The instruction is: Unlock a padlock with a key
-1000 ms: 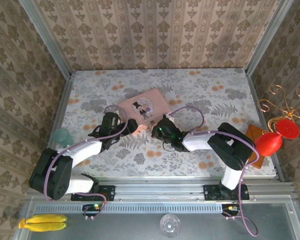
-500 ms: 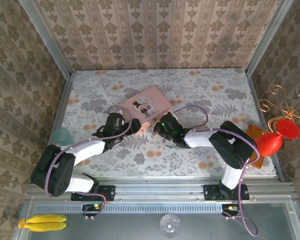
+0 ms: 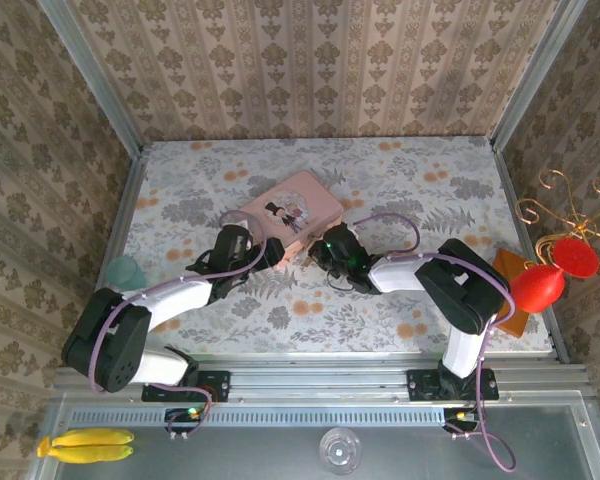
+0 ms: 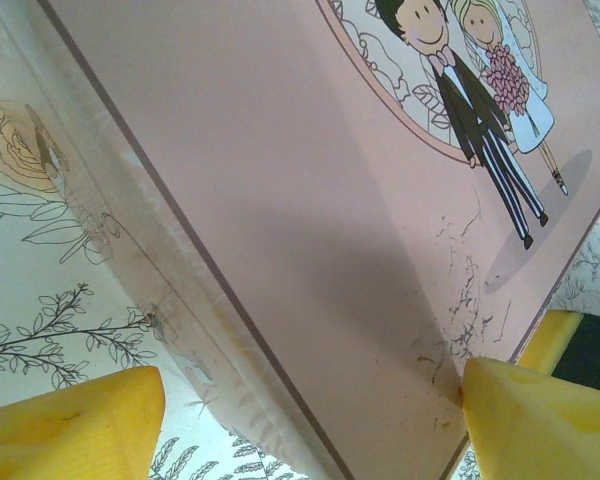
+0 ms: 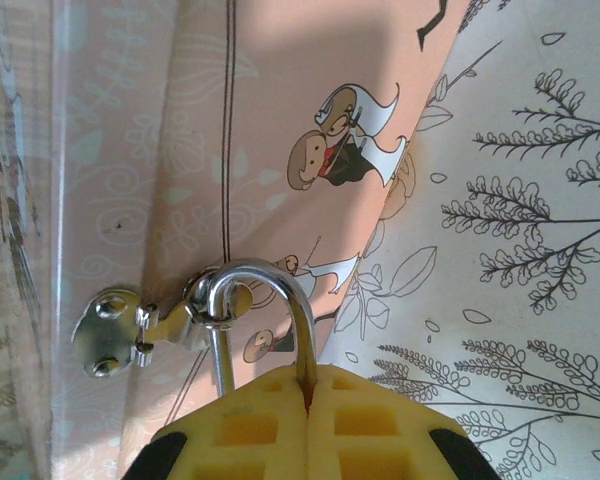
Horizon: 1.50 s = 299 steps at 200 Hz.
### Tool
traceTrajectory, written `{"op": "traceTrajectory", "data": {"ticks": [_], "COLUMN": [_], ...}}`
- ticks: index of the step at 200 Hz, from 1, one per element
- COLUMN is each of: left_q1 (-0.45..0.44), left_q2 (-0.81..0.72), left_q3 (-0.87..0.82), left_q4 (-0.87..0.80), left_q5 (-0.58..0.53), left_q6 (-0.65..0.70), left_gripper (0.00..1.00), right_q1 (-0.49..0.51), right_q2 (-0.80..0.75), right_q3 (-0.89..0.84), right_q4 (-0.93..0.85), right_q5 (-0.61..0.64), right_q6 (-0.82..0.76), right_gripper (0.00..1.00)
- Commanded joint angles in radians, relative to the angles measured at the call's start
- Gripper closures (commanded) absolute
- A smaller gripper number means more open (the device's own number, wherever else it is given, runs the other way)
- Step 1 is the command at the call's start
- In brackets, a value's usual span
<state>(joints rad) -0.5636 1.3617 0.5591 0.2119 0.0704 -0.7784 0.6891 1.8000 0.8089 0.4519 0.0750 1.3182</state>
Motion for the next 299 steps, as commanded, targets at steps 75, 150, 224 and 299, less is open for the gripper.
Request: {"op": "traceTrajectory", "data": {"ticks": [75, 150, 224, 299], "left_q1": [-0.016, -0.016, -0.007, 0.027], "left_q2": [0.057, 0.062, 0.052, -0.072], "left_q3": [-0.002, -0.005, -0.006, -0.002], "left_q4": [-0.115, -0.109, -0.103, -0.140], "left_q5": [-0.001, 0.000, 0.030, 0.061], "left_q6": [0.027, 0.023, 0.018, 0.117], "left_gripper": [0.22, 0.22, 0.22, 0.19], "right_q1": [-0.036, -0.036, -0.088, -0.068], "right_q2": [0.044, 0.025, -0.060, -0.162], "right_q3": [0.005, 0.023, 0.018, 0.010], "right_q4": [0.080, 0.055, -0.022, -0.147], "right_q5": [0.140, 0.146, 0.153, 0.135], "right_q6": [0.168, 0.135, 0.036, -0.082], "right_gripper": [1.00, 1.00, 1.00, 1.00]}}
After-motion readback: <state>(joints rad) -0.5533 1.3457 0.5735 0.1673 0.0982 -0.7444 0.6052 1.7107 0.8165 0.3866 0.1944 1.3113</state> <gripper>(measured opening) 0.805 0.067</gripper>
